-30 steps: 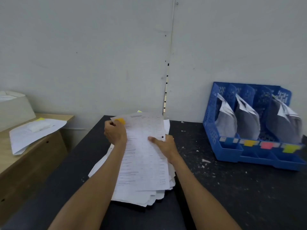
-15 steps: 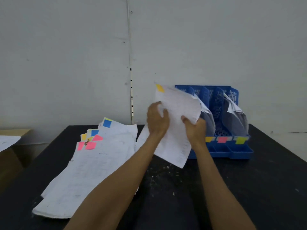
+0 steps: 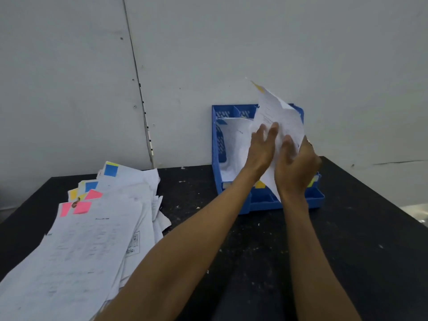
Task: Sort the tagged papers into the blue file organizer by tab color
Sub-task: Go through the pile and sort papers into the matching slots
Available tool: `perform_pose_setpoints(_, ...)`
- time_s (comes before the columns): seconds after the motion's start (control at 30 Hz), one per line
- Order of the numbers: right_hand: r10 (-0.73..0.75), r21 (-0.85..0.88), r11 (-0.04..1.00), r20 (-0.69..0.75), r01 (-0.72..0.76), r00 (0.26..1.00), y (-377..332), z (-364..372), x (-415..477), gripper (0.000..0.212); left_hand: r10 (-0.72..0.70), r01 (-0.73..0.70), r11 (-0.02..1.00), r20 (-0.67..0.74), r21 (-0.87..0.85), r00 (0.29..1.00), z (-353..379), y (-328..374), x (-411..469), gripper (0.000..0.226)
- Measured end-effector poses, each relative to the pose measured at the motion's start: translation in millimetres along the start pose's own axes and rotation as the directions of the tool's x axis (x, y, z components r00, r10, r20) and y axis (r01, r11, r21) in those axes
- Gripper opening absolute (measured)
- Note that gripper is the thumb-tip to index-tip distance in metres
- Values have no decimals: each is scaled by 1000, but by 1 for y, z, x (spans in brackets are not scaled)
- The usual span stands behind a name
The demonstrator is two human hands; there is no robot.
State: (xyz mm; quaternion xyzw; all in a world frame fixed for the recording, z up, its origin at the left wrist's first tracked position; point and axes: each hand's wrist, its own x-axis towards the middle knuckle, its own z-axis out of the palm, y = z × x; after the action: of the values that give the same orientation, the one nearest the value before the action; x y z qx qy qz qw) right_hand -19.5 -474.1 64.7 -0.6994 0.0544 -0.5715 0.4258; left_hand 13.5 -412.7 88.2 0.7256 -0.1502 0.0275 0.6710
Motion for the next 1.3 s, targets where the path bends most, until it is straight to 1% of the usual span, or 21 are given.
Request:
perform_pose_setpoints(0.07, -11, 75, 997, -67, 16, 998, 5, 1, -2, 31, 139, -140, 990, -89, 0, 986, 10, -1, -6, 60)
perform_pose_setpoints(0.1, -13, 101, 995, -114, 24, 993, 6, 0, -2, 28, 196, -199, 980, -112, -18, 974, 14, -3, -7, 54)
perform_pose_setpoints(0.13, -2, 119, 993, -161, 21, 987, 8, 0, -2, 28, 210, -215, 976, -111, -28, 971, 18, -7, -4, 51)
perform_pose_setpoints(0.2, 8, 127, 992, -206, 18, 979, 11, -1, -2, 29, 124, -127, 991, -76, -43, 989, 25, -10, 5, 60)
perform_pose_setpoints(0.3, -42, 71, 996, -183, 55, 982, 15, 2, -3, 32, -99, 101, 986, 22, -130, 995, 32, -34, 33, 98)
perform_pose_setpoints(0.4, -98, 2, 995, -158, 100, 983, 21, 8, -4, 29, -147, 157, 975, 71, -155, 986, 39, -74, 64, 98)
perform_pose_setpoints(0.5, -158, -4, 987, -96, 158, 983, 23, 15, -7, 19, -152, 161, 963, 55, -217, 987, 35, -89, 76, 95)
perform_pose_setpoints(0.57, -160, 7, 987, 29, 160, 987, 34, 25, -6, 20, -159, 169, 951, 58, -258, 986, 30, -95, 91, 100)
perform_pose_setpoints(0.63, -66, -66, 995, 197, 80, 978, 53, 39, -8, 27, -160, 169, 938, 56, -301, 986, 19, -81, 91, 109)
perform_pose_setpoints(0.67, 2, -103, 994, 243, 23, 970, 62, 47, -9, 31, -154, 168, 928, 69, -332, 986, 15, -69, 85, 113)
perform_pose_setpoints(0.73, 66, -71, 996, 259, -50, 964, 67, 58, -8, 37, -140, 163, 914, 87, -371, 986, 11, -48, 73, 112)
perform_pose_setpoints(0.83, 77, -11, 997, 269, -77, 960, 61, 72, -3, 37, -72, 99, 944, 95, -316, 993, 10, -45, 76, 107)
perform_pose_setpoints(0.87, 83, -42, 996, 297, -74, 951, 62, 76, -2, 37, -59, 86, 951, 99, -298, 993, 10, -47, 80, 107)
perform_pose_setpoints(0.93, 107, -240, 971, 414, -6, 904, 74, 84, -3, 36, -55, 85, 968, 129, -235, 990, 6, -55, 86, 111)
perform_pose_setpoints(1.0, 195, -491, 861, 556, 130, 808, 83, 86, -8, 22, -34, 64, 976, 143, -210, 989, 1, -49, 79, 108)
perform_pose_setpoints(1.03, 248, -559, 814, 578, 156, 777, 83, 85, -11, 15, -28, 58, 976, 143, -209, 989, -2, -48, 77, 102)
perform_pose_setpoints(1.07, 269, -587, 794, 573, 159, 774, 80, 86, -13, 14, -26, 54, 977, 138, -204, 990, -5, -50, 79, 97)
perform_pose_setpoints(1.1, 263, -591, 793, 549, 146, 793, 77, 86, -14, 15, -21, 51, 977, 143, -207, 989, -7, -51, 81, 96)
perform_pose_setpoints(1.17, 235, -590, 799, 479, 112, 846, 72, 87, -15, 16, -19, 54, 976, 164, -211, 986, -11, -51, 84, 102)
perform_pose_setpoints(1.2, 258, -607, 788, 476, 102, 841, 70, 88, -16, 17, -16, 50, 979, 170, -198, 985, -13, -49, 82, 99)
perform_pose_setpoints(1.3, 386, -671, 733, 545, 111, 745, 75, 89, -19, 21, -21, 47, 984, 150, -173, 989, -15, -50, 82, 74)
